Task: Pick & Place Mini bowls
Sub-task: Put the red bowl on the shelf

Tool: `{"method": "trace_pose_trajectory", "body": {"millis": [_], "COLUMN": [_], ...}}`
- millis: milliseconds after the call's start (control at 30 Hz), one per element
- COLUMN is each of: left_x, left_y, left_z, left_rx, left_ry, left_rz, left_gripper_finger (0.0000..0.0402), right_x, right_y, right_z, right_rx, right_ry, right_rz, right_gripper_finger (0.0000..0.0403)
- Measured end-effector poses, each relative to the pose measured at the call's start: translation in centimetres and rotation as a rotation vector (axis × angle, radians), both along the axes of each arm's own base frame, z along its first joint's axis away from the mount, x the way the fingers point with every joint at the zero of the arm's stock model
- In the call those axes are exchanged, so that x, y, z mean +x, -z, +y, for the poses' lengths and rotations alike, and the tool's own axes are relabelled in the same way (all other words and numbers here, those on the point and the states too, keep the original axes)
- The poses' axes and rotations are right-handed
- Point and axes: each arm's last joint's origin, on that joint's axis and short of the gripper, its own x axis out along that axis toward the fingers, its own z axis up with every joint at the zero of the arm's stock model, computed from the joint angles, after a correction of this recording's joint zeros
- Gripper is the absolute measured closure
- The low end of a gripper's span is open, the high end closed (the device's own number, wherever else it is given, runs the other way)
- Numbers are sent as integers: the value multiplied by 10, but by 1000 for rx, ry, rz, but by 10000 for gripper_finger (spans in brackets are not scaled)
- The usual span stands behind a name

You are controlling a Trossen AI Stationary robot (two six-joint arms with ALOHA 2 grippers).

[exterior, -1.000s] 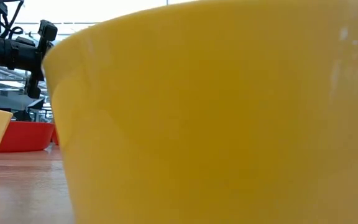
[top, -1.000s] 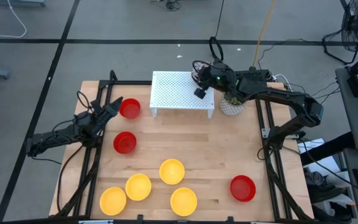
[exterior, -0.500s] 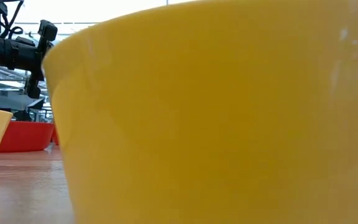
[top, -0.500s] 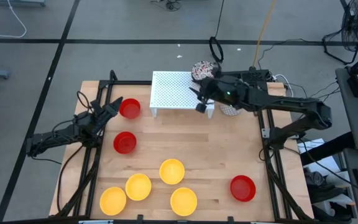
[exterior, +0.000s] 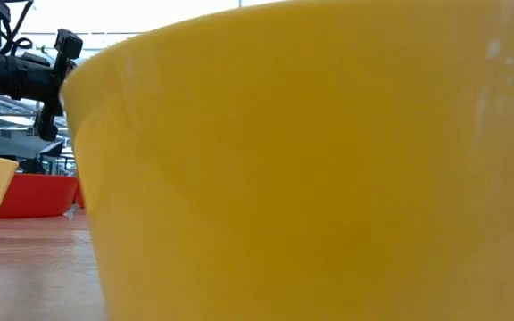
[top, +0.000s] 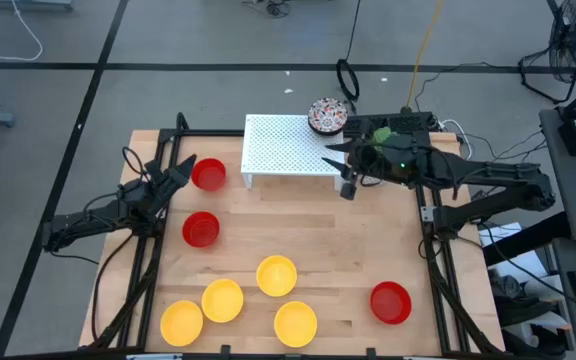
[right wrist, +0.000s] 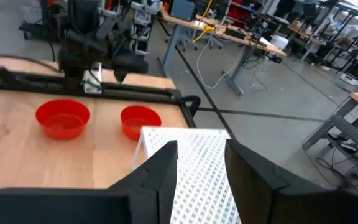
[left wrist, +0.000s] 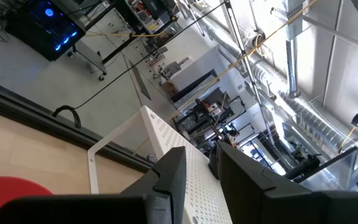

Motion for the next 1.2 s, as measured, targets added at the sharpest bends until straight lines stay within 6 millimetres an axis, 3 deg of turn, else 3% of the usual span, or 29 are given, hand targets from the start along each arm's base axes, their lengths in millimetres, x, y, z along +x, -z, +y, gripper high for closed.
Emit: {"method": "trace_pose_trajectory", "body": {"millis": [300, 533, 667, 933, 1200], "left_x": [1, 4, 9, 24, 41], "left_y": [-9, -18, -13, -7, -23], "left_z": [-2, -9, -10, -7, -1], "left_rx": [44, 322, 304, 294, 182], "left_ry": [104, 322, 412, 440, 463], "left_rz": [-90, 27, 64, 297, 786], "left_gripper_finger": [309, 309, 309, 309, 309], "right_x": [-24, -42, -49, -51, -49], "right_y": [25, 40, 46, 46, 48], "right_z": [2, 3, 4, 4, 4], "right_rx": [20, 0, -6, 6, 57], "right_ry": [4, 0, -1, -3, 5], "right_rz": [12, -99, -167, -194, -205], "right_gripper_finger": [282, 282, 282, 282, 282]}}
